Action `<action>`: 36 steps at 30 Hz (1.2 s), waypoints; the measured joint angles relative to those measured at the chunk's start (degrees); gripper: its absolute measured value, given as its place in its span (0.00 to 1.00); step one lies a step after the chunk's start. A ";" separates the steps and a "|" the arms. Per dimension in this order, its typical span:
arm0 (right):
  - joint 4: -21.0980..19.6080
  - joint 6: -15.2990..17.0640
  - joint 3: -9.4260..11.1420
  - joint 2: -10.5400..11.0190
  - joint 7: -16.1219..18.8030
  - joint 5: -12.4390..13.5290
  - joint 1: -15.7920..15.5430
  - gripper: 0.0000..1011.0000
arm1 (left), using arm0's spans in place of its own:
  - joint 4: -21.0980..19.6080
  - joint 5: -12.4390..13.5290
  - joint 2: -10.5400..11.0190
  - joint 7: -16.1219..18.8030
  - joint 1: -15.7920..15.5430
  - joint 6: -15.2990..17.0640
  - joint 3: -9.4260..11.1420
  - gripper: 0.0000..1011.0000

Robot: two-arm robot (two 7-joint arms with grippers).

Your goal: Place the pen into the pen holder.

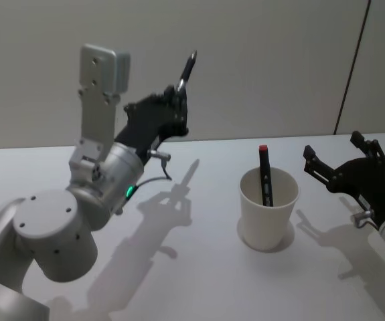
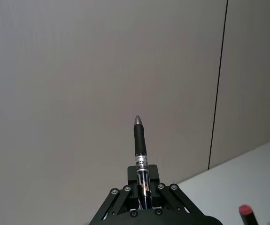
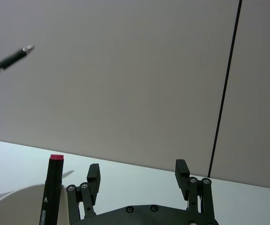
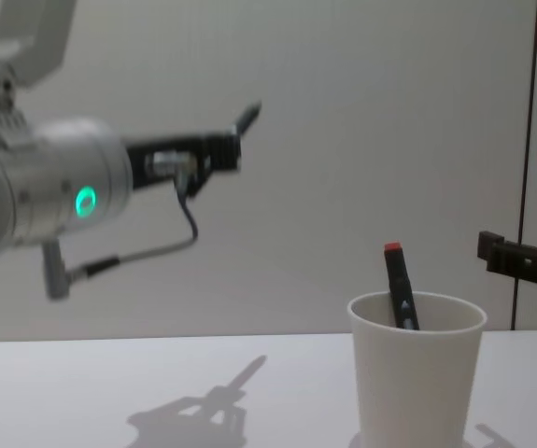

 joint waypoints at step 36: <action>0.17 -0.49 0.60 -1.88 6.43 11.00 2.03 0.99 | 0.57 0.34 -1.23 -0.05 1.18 -6.60 0.14 0.14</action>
